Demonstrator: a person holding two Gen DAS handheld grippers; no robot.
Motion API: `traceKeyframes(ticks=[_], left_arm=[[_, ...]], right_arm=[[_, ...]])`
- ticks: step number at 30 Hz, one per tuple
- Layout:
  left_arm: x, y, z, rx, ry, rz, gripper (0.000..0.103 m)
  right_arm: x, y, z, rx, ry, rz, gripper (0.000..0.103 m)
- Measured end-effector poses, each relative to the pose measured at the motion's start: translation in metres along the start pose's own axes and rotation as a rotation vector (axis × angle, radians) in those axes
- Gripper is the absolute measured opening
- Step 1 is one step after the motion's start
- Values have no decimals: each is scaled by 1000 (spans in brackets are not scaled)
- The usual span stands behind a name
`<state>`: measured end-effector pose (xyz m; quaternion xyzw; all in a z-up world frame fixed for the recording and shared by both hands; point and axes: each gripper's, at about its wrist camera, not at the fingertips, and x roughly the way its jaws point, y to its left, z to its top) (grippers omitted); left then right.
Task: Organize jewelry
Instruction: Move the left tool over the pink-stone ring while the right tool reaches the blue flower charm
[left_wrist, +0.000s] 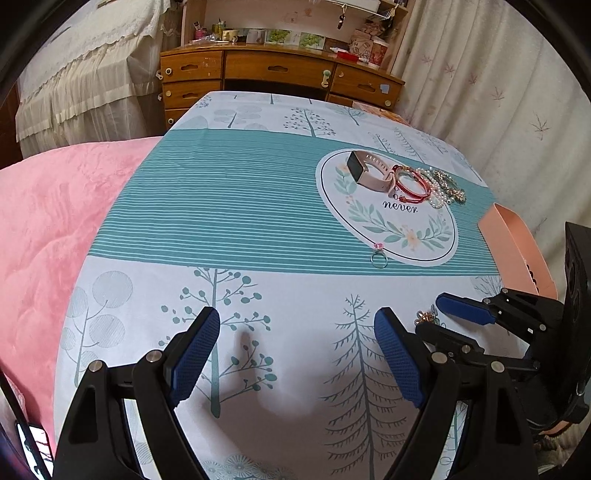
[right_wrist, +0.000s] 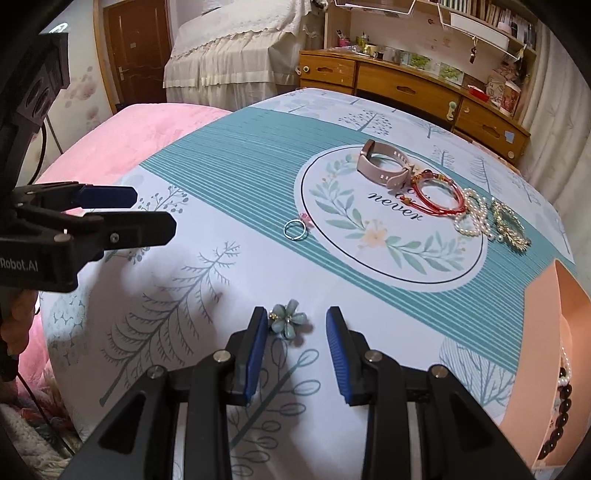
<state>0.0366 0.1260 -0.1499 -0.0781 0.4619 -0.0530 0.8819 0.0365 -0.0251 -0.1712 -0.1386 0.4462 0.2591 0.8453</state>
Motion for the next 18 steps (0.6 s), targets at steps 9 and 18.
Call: traceKeyframes(ticks=[9,18], left_arm=[[7,-11,3,36,15,15,84],[30,-36,22,75,35,28,84]], right_arm=[[-1,-3,-1,10,-10,51,18],[-10,-23,-6,93,-23,50,18]])
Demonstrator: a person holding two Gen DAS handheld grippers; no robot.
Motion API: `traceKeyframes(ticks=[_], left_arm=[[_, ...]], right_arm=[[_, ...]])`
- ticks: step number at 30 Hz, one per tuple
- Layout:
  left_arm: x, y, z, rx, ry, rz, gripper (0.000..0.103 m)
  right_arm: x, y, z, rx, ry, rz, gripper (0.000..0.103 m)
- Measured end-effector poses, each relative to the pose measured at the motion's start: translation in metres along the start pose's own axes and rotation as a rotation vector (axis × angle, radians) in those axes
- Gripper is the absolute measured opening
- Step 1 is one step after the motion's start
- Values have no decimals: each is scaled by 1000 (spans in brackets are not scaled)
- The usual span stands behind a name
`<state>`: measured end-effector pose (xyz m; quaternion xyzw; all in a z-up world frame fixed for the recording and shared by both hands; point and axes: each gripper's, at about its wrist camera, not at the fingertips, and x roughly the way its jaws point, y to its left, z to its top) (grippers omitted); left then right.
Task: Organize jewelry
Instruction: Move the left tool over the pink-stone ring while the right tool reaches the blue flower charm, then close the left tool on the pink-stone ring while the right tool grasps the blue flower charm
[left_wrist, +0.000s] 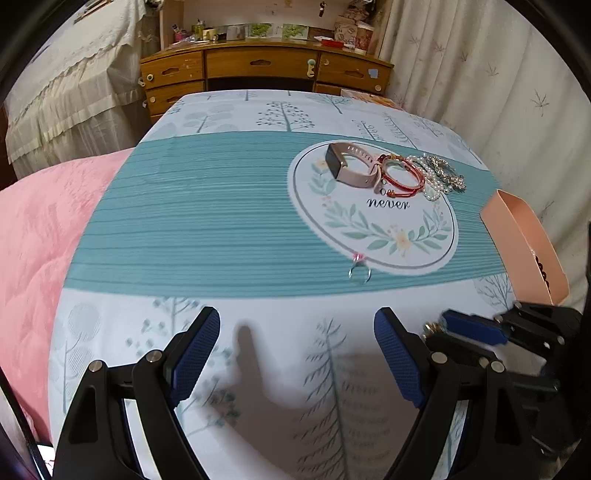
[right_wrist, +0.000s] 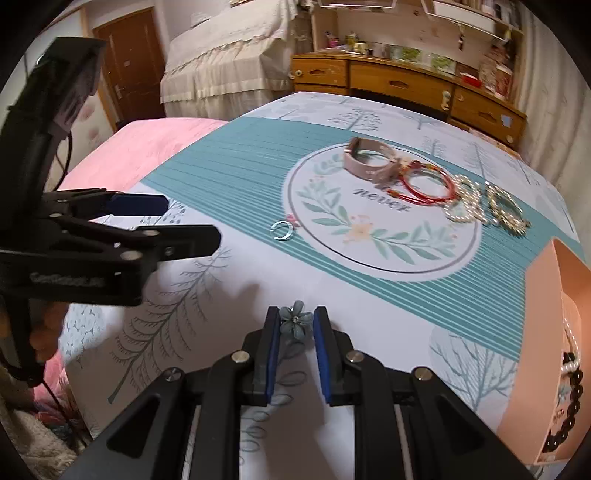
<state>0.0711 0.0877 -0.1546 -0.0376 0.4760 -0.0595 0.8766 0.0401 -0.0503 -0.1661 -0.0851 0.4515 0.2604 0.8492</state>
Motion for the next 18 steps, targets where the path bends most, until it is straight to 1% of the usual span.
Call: traceKeyframes(ticks=[4,5,9,11,12,14,16,18], left_arm=[[14,-12,14,8,3,10,83],[18,-16,17,12,2,9,79],[30,-31,27,35,12,22,72],[34,-36,30,46,20,26,59],[36,-38,31,49,28,28,56],[41,-42,33,51,44,26,48],[45,-44,33,54,58,25,45],[46,-47,33,68,59,42,44]], right_arm=[[-3,-10,-4,33,1,19,18],[-3,-12,-5,39,1,18,18],[-6,-20,-9,63,-5,26,18],[-7,-24,-9,73,-15,32,18],[-8,-25,-9,78,-20,37,18],[-9,-29,-10,89,-26,50,18],[-10,-31,-10,98,-30,63,18],[-10,-32,-11,104,-32,71,18]])
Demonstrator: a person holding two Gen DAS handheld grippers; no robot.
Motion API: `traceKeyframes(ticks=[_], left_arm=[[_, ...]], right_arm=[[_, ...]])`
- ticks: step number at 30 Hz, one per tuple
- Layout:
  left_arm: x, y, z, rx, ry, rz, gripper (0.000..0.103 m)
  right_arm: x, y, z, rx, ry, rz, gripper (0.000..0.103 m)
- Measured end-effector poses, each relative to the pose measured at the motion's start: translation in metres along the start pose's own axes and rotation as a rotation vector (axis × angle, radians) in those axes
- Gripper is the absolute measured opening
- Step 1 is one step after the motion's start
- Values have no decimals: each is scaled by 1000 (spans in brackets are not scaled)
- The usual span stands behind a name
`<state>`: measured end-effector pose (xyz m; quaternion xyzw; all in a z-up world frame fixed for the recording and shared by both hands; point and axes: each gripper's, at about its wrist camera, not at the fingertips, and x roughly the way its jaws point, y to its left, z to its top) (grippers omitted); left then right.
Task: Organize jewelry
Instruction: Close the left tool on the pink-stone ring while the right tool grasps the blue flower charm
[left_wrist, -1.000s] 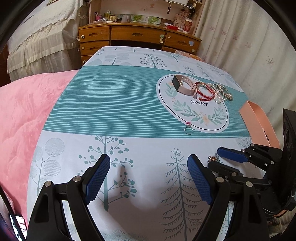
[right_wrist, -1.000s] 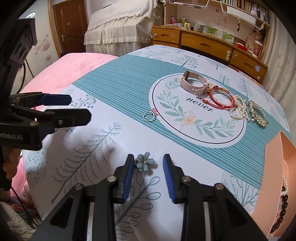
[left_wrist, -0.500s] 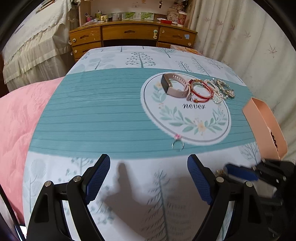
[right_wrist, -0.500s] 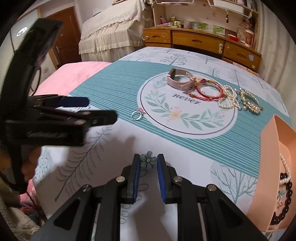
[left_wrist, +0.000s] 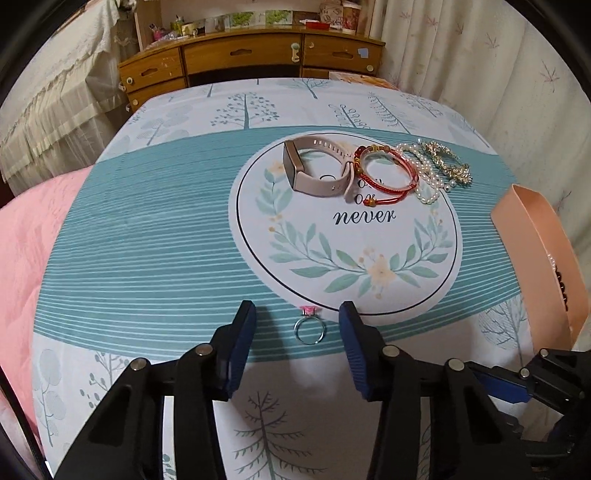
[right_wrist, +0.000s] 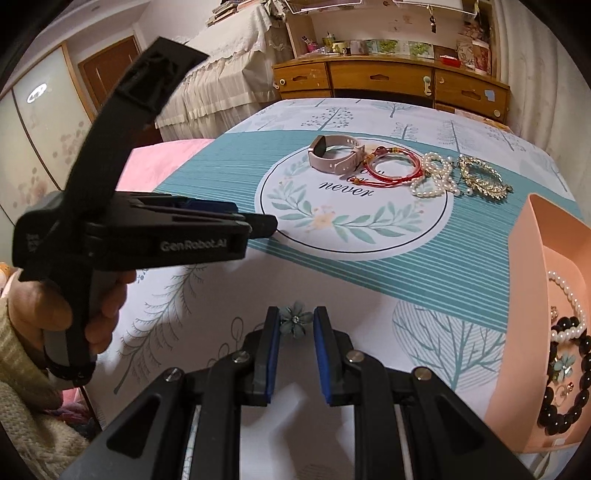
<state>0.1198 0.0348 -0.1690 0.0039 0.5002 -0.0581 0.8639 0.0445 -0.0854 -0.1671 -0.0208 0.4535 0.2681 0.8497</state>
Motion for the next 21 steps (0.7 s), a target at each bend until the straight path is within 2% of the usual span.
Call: traceKeyframes(ticks=[3,5,7,16,21], left_arm=[[0,-3,0,13,1,15,37],[-1,-4,0,19,0,14,21],[-2,-4,0,20,2,12,14],[-5,-3,-4,17,-7,-1,13],[-22,-11,-4,27,-32,-22,13]], right_arm=[[0,-4,-1,15,-1,16,18],[0,-6,-1,26,-3,24,18],[-1,-8,-2,32,-8,28,18],[-15,-10,-5,32,-55,2,18],[-37,-14,-4,50,-110,-16,18]])
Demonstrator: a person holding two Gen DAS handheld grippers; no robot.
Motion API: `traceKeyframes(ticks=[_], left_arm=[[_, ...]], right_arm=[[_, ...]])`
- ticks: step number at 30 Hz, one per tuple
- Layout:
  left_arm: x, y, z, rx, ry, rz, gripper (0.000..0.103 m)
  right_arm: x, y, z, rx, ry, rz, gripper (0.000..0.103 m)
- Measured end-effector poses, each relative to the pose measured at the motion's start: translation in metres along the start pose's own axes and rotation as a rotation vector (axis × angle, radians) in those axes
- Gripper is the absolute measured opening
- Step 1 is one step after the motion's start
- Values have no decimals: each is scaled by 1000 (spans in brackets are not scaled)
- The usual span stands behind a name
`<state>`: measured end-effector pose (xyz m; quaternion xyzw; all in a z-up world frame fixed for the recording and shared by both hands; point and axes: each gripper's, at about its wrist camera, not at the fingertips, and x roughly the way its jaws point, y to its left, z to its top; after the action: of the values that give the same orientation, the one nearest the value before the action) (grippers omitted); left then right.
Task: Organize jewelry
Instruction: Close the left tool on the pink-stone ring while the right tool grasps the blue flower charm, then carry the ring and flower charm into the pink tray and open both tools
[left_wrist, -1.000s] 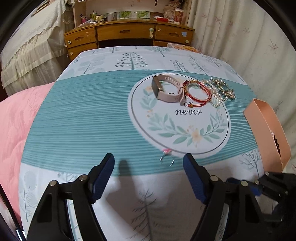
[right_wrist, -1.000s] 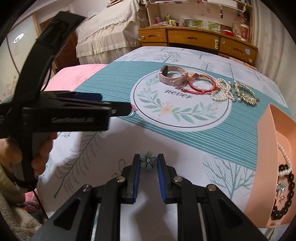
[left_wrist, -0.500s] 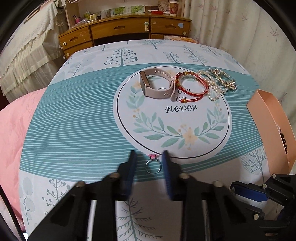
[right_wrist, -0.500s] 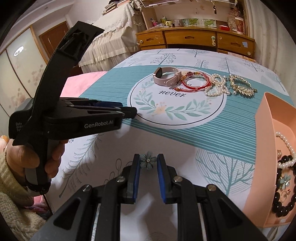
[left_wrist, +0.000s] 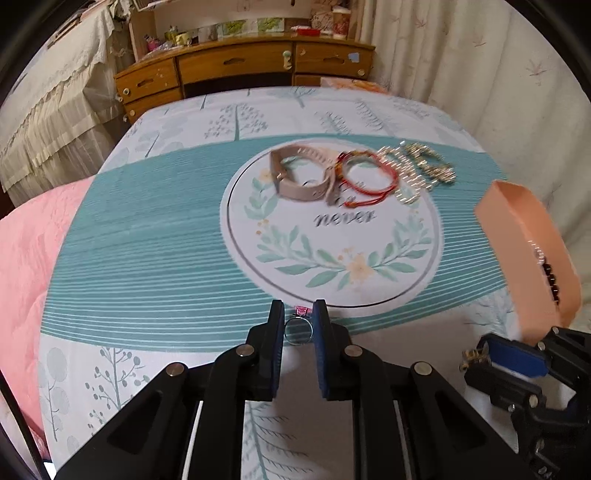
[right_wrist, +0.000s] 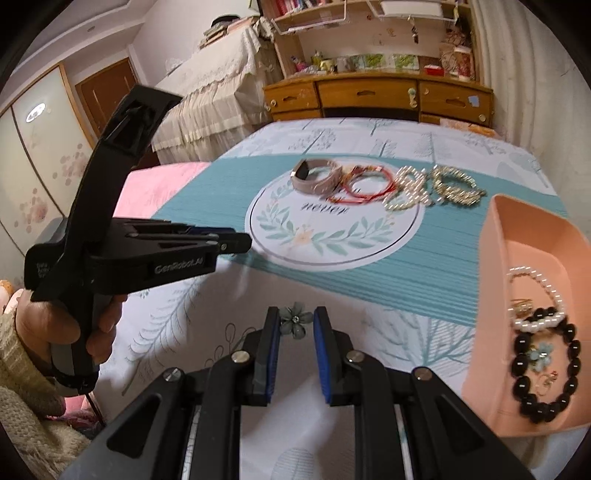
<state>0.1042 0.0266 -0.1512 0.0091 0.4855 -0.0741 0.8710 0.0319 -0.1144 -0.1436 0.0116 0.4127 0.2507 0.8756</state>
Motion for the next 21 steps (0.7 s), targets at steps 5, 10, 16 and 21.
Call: traceKeyframes(ticks=[5,10,16,21], left_arm=[[-31,-24,8,41,-44,-65,13],[-60,-68,22,129,-92,-161,13],[-77,-136,45,248,-140,-284,13],[-74,-190,54,329,-149,-347,13]], right_arm=[[-37,-10,8,27,-89,-33,18],[-84,-32,13,92,-192,-107,18],[-122,-65,13,193,-247,-255,18],[-123,-86,6,240,-198,-346,18]])
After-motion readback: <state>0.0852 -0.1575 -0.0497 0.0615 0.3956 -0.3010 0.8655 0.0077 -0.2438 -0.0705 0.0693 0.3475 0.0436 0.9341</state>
